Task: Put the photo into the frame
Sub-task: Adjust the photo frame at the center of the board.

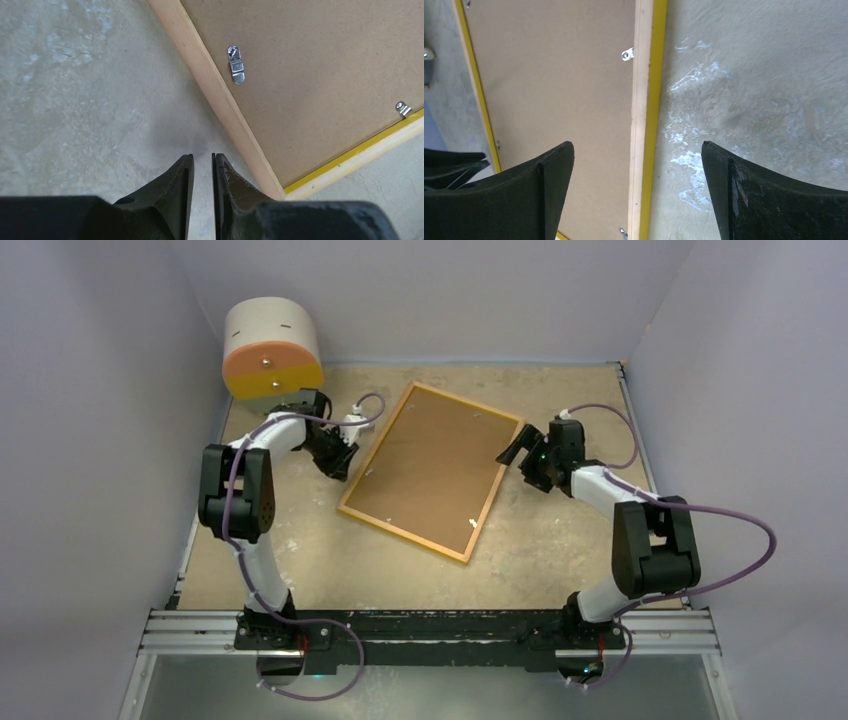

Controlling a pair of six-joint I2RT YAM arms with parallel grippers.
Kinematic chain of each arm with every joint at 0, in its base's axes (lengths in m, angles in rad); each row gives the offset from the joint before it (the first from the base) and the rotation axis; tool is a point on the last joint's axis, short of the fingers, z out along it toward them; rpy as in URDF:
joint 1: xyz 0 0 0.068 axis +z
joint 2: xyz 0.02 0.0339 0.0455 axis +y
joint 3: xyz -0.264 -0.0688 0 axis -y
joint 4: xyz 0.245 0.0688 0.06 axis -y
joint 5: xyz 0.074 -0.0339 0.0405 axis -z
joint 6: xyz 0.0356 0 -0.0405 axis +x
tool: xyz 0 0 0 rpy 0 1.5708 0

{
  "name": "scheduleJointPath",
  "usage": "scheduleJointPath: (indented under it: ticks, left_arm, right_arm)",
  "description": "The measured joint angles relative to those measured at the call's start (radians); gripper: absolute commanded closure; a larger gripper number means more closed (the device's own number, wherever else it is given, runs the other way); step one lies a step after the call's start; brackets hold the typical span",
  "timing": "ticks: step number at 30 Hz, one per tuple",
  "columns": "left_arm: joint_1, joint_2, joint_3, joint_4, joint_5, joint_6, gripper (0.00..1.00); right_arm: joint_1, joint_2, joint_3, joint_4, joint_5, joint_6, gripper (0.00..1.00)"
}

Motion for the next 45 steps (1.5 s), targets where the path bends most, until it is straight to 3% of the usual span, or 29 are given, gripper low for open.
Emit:
scheduleJointPath:
  ticks: [12,18,23,25,31,37,45]
  left_arm:
    - [-0.026,0.058,-0.025,-0.020,0.099,0.013,0.82]
    - [-0.189,-0.005,-0.137,-0.049,0.167,0.023,0.81]
    - [-0.267,-0.021,-0.174,-0.089,0.212,-0.002,0.72]
    - [-0.234,-0.028,-0.174,-0.090,0.220,-0.029,0.64]
    - [-0.161,-0.074,-0.186,-0.031,0.303,-0.167,0.63]
    - [-0.172,-0.070,-0.235,0.014,0.424,-0.252,0.69]
    - [-0.172,0.005,-0.272,0.028,0.473,-0.262,0.77]
  right_arm:
    - [0.000,0.000,-0.008,0.024,-0.050,0.010,0.01]
    - [0.000,-0.007,0.011,0.023,-0.049,0.018,0.06]
    - [0.024,-0.027,0.011,0.033,-0.052,0.043,0.12]
    - [0.056,-0.029,0.015,0.039,-0.053,0.053,0.14]
    - [0.261,-0.011,0.022,0.099,-0.076,0.118,0.24]
    - [0.433,0.136,0.065,0.191,-0.133,0.204,0.32]
    - [0.540,0.272,0.135,0.232,-0.175,0.261,0.39]
